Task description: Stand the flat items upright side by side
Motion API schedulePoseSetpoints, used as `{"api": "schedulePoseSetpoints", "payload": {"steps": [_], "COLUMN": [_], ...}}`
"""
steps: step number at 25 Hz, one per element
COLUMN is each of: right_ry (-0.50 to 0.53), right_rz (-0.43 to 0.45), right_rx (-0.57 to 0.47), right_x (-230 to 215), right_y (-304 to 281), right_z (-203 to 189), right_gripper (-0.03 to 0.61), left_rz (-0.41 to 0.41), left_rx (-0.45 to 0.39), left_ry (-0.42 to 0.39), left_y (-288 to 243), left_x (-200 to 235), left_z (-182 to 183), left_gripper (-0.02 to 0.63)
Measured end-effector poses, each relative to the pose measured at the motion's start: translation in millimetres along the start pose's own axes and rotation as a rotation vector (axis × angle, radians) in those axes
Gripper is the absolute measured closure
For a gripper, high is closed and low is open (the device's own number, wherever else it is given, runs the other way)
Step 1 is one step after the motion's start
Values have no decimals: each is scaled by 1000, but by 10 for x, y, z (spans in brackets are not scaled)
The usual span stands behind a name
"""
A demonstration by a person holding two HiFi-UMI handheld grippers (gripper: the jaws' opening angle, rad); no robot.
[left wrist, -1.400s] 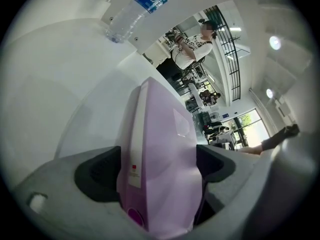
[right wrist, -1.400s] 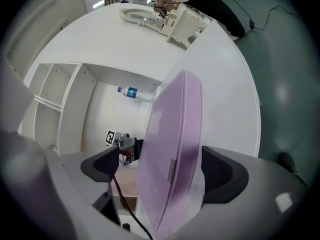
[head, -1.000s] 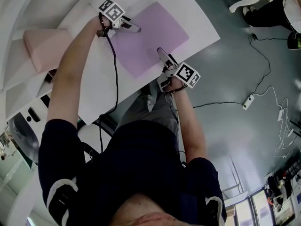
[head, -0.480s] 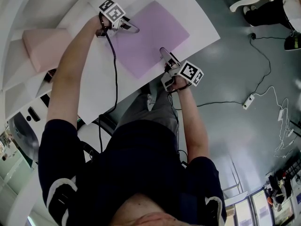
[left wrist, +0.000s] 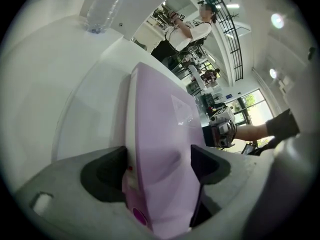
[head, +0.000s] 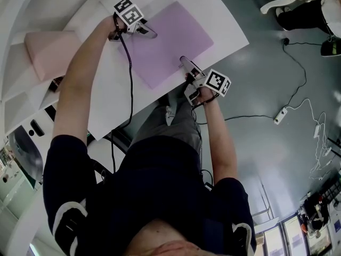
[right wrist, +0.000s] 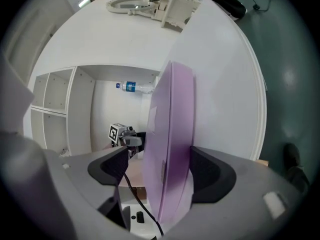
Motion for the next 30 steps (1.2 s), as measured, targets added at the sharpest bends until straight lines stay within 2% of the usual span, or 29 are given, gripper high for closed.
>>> {"api": "schedulePoseSetpoints", "payload": {"steps": [3,6,9,14,19,30], "right_ry": [18,67,8,0,8,-8], "right_rz": [-4,-23,-21,-41,-96,-89], "right_rx": [2,67,28,23,-9,-30], "right_x": [-4,6,-26,-71,-121,-138], "right_y": [0,-15,14,18,37,52], "right_z": [-18,-44,-34,-83,-73,-53], "right_gripper": [208,208,220,283,395,419], "left_rz": [14,31,35,23,29,33], "left_rx": [9,17,34,46,26,0], "left_ry": [-19,-40,-42,-58,-55,-44], "left_y": [-13,-21,-29,-89,-87,-75], "left_x": [-14,-9,-23,-78,-73,-61], "left_z": [-8,-27,-19,-56,-66,-69], "left_gripper": [201,218,230,249,250,256]}}
Point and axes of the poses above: the fingertips, and each gripper's own axes: y backward along the fingers, x to its left, z out of its top, the point moved 9 cm from there along y, backward along the fingers, and after that the axes turned 4 degrees about -y, right-handed, at the moved point
